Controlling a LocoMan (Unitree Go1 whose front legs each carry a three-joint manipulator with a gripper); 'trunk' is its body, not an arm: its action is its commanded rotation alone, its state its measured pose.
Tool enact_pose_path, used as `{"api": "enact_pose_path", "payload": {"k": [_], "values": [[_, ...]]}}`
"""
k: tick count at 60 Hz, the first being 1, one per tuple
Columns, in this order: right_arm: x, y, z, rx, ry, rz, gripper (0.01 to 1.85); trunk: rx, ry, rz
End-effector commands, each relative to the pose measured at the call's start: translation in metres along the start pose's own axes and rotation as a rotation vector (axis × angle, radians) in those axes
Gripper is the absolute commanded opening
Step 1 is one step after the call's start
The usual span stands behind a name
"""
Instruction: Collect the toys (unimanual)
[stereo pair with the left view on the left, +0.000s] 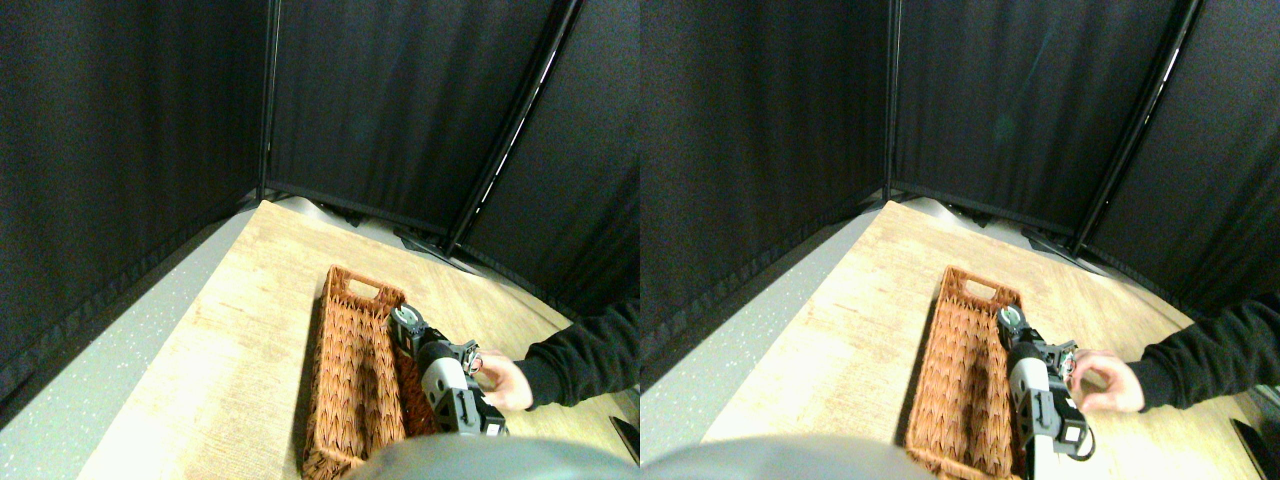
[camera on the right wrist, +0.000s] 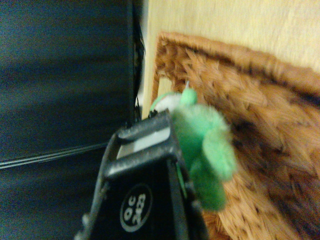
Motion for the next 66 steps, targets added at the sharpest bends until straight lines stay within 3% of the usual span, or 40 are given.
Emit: {"api": "enact_pose_path", "payload": {"k": [1,3,6,9,26,27,33,48,49,66], "values": [[-0.002,0.009,0.008,-0.087,0.029,0.03,0.62,0.006,0.011,0.005],[-0.004,0.01,0.011,-0.106,0.039,0.003,1.1,0.009,0.013,0.004],[-0.004,0.01,0.013,-0.11,0.048,0.001,1.33,0.012,0.013,0.001],[-0.005,0.009,0.015,-0.11,0.049,0.0,1.41,0.016,0.014,-0.001],[-0.003,0.002,0.032,-0.138,-0.029,-0.001,0.99,0.045,0.026,-0.026],[-0.002,0.002,0.037,-0.136,-0.045,0.003,0.91,0.047,0.027,-0.029],[-0.003,0.0,0.055,-0.152,-0.091,-0.02,0.8,0.059,0.032,-0.046],[-0.013,-0.005,0.102,-0.176,-0.177,-0.06,0.73,0.083,0.042,-0.084],[-0.017,-0.007,0.107,-0.16,-0.215,-0.069,0.72,0.085,0.043,-0.086],[-0.038,-0.026,0.127,-0.152,-0.268,-0.087,0.72,0.1,0.049,-0.109]]}}
